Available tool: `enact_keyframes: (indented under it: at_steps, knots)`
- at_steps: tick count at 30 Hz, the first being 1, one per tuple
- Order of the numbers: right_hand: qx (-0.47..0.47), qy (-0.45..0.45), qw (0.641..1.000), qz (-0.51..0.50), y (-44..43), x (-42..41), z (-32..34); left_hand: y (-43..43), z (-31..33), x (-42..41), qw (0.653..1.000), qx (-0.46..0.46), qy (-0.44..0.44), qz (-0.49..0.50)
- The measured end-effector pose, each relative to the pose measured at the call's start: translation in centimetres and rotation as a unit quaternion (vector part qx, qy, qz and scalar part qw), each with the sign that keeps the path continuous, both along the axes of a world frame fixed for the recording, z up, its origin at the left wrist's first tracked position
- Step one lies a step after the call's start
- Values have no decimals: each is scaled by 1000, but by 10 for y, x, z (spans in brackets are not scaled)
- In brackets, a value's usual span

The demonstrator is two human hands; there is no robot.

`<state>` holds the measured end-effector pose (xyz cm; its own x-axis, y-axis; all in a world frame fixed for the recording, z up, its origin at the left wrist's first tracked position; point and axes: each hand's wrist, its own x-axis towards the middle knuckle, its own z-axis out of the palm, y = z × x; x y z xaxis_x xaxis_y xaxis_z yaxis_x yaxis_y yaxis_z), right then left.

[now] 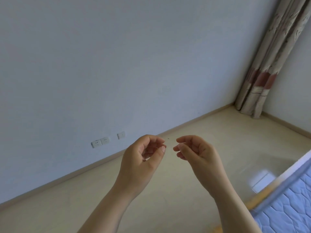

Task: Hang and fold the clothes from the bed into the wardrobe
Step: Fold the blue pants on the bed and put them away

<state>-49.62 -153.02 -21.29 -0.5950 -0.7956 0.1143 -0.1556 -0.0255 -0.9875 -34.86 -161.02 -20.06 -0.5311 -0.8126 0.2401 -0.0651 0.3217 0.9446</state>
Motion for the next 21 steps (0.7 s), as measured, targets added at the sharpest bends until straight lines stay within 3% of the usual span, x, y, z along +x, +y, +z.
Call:
enact_keyframes:
  at_steps: [13,21]
  knots:
    - [53,-14,984,-172,-77,-117,-31,-130,-35,-152,987,30,-30,-155]
    - [54,-8,946,-319,-125,-188,-27,-207,-29,-275,949,23,-38,-311]
